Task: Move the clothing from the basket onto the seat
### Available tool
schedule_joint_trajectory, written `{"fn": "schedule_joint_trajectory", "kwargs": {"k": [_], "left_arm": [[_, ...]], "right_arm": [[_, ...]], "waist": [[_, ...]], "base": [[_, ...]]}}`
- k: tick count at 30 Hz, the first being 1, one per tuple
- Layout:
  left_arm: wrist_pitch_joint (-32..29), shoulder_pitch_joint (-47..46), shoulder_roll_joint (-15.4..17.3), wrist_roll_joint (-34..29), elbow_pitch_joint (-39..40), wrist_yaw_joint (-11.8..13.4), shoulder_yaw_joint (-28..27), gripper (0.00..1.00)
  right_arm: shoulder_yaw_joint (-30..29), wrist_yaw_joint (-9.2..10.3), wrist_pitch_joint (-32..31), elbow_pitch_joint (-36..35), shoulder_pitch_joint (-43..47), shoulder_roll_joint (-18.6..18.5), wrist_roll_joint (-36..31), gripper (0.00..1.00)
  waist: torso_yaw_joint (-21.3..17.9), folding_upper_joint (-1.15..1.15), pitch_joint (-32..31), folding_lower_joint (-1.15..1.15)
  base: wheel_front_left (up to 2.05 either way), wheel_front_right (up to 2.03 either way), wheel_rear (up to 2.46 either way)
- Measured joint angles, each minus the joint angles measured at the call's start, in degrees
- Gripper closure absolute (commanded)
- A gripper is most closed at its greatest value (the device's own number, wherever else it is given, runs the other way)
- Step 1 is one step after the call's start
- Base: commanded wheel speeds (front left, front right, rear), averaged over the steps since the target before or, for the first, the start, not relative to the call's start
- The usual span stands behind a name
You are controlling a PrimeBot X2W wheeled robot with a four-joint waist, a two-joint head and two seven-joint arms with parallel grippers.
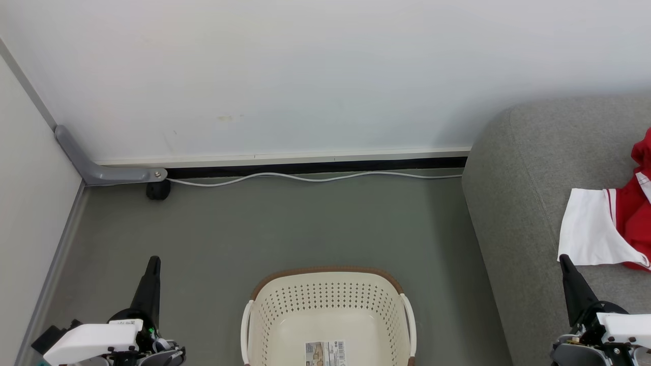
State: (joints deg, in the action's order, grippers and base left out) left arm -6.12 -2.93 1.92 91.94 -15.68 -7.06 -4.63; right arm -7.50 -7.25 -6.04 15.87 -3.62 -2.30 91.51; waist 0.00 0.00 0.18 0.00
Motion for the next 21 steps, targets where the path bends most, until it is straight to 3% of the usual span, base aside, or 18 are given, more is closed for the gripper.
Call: {"fn": "schedule_joint_trajectory", "kwargs": {"k": [21], "left_arm": [[0.00,0.00,0.00,0.01,0.00,0.00,0.00,1.00]], "right_arm": [[0.00,0.00,0.00,-0.01,-0.01,0.00,0.00,1.00]], "waist": [[0.00,0.00,0.00,0.00]], "base": [[0.00,0.00,0.00]]}}
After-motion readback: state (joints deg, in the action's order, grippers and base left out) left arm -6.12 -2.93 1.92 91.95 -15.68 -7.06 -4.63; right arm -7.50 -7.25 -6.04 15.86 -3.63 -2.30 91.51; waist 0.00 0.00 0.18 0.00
